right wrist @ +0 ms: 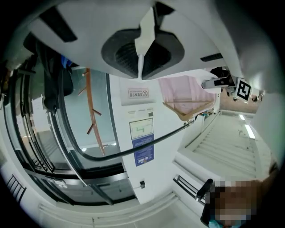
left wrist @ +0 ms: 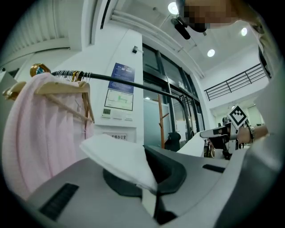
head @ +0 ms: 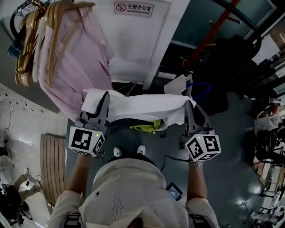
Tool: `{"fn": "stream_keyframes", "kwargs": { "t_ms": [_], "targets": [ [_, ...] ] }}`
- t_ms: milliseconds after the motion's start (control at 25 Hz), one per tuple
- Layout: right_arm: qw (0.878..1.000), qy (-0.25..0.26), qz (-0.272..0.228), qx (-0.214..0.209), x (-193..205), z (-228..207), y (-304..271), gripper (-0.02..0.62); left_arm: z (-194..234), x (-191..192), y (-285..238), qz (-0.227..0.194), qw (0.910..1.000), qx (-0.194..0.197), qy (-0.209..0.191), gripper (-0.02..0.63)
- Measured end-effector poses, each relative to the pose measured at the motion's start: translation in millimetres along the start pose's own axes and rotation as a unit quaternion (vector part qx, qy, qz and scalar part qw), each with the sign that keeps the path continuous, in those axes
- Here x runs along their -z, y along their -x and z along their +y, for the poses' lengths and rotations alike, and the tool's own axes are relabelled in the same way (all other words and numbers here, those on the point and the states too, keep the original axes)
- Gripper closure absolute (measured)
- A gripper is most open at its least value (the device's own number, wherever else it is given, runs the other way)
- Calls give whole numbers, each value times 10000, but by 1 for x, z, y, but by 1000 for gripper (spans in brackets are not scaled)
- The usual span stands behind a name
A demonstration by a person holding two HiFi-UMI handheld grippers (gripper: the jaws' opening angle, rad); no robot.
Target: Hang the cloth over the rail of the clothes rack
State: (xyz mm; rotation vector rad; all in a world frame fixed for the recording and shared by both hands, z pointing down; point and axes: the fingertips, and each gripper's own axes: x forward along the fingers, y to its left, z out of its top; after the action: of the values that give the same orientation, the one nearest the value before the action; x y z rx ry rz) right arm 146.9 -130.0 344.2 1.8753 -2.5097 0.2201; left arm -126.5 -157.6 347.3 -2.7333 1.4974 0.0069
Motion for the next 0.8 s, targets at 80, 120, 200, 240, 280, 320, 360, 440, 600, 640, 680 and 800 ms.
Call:
{"fn": "stream_keyframes", "kwargs": {
  "t_ms": [80,120,200,240,280,320,360,440,600,640,680,800],
  "targets": [
    [9996,72,-255,-22,-22,-1,-6,572,2,-18,-6,-181,9998,-11,-120,591],
    [9993,98,-361,-21,-33,-1,-9,572,3,-27,-9,-248,9995,-26,-198,591],
    [9983,135,-561,-49,-54,-1,-14,572,7,-46,-14,-377,9988,-62,-320,591],
    [9977,141,-654,-89,-65,0,-17,572,9,-56,-17,-445,9984,-71,-351,591],
    [9971,144,-735,-139,-76,1,-19,572,11,-67,-19,-519,9979,-72,-377,591],
    [9965,150,-805,-192,-87,1,-20,572,13,-78,-22,-600,9973,-70,-421,591],
    [9958,160,-868,-240,-98,2,-22,572,16,-89,-24,-687,9964,-74,-499,591],
    [9943,204,-999,-317,-119,5,-25,572,19,-109,-28,-862,9935,-115,-738,591],
    [9904,384,-1258,-423,-153,12,-29,572,26,-141,-32,-1123,9872,-215,-1116,591],
    [9893,424,-1323,-448,-161,13,-29,572,27,-149,-34,-1189,9856,-237,-1183,591],
    [9881,466,-1390,-463,-170,14,-29,572,29,-158,-35,-1268,9838,-258,-1240,591],
    [9833,652,-1630,-487,-199,17,-30,572,31,-185,-39,-1532,9776,-308,-1413,591]
  ]
}}
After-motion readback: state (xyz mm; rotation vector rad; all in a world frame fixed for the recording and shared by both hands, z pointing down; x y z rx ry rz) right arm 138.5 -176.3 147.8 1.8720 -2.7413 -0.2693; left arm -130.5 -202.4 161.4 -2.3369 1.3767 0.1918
